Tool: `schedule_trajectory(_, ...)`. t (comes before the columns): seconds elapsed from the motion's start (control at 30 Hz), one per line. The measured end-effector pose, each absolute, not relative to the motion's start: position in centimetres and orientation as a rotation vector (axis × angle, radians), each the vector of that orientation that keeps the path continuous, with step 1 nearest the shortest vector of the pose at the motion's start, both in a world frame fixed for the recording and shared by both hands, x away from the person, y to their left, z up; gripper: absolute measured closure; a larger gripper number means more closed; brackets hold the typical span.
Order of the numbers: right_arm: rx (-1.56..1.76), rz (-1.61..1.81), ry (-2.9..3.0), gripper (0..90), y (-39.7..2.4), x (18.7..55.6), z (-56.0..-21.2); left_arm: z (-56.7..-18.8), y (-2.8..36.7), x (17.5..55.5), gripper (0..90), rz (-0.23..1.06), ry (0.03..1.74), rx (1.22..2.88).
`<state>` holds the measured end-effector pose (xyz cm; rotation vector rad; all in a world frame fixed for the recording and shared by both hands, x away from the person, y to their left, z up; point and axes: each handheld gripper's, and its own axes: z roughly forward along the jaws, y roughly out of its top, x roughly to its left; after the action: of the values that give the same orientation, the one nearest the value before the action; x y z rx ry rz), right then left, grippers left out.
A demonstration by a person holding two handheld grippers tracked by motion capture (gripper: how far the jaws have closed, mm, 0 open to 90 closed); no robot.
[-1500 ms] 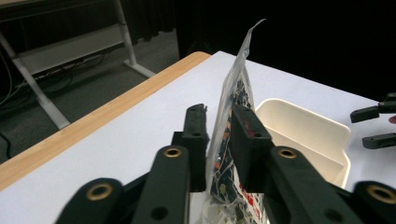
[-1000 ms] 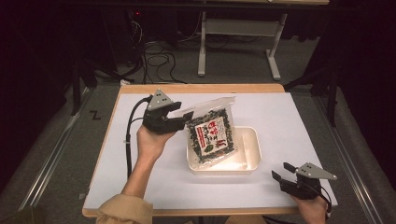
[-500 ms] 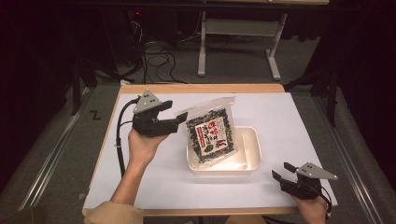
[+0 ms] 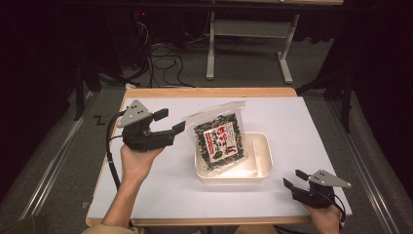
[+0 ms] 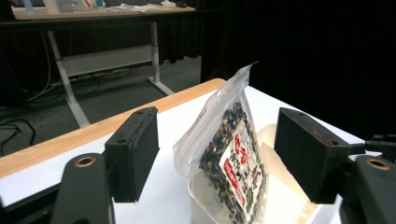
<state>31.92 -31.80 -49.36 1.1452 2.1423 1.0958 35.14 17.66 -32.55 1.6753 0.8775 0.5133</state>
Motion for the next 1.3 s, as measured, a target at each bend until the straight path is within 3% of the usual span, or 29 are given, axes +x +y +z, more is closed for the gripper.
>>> schedule_trajectory(1.3,1.147,1.091,2.141,40.9,-31.8,32.0,-49.4,-36.9,20.1,29.5,28.7,0.511,1.05,1.658)
